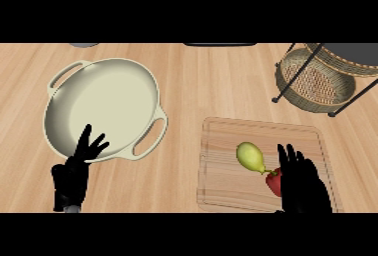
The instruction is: Pick the bell pepper from the cutting board and place it in the tiered basket
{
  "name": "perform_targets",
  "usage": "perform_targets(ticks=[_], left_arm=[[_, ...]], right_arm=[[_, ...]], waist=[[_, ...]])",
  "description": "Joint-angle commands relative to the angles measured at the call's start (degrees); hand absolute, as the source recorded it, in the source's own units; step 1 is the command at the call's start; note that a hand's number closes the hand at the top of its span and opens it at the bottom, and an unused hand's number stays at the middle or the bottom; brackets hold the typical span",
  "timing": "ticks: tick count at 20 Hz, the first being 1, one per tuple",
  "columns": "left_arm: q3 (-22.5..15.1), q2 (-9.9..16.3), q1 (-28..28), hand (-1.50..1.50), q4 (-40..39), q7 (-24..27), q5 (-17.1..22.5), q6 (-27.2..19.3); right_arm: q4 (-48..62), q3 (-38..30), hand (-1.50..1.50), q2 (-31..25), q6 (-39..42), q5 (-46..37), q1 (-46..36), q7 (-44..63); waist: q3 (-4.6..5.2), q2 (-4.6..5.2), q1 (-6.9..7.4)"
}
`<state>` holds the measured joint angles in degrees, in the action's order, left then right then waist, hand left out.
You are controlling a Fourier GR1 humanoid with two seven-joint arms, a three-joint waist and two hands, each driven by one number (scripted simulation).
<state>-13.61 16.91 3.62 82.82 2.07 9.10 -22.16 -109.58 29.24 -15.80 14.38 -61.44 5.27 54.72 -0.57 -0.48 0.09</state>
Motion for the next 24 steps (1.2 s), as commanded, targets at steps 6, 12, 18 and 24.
perform_targets(ticks=[6,12,18,24], left_arm=[[-1.8,-2.6,1.9,0.0,-1.4,-2.2,-1.6,1.3],[-0.8,-2.5,1.0,0.0,-1.1,-3.5,-2.4,2.1],[-1.5,-4.8,0.5,0.0,-2.7,-2.2,-3.7,1.6],[-0.2,-2.8,1.9,0.0,1.6,-5.1,-3.0,2.4]], right_arm=[[4.2,-3.5,-1.5,-0.1,-1.3,1.1,1.4,-3.3],[7.9,-2.6,1.5,0.7,-2.6,-0.8,-0.2,-6.1],[16.6,-2.2,1.5,-0.7,-7.8,-5.0,-5.4,-13.1],[16.4,-16.5,1.5,-15.3,-7.4,8.5,-3.1,-30.5]], waist=[[0.56,0.45,-0.13],[0.56,0.45,-0.09],[0.54,0.56,0.18],[0.4,0.63,-0.11]])
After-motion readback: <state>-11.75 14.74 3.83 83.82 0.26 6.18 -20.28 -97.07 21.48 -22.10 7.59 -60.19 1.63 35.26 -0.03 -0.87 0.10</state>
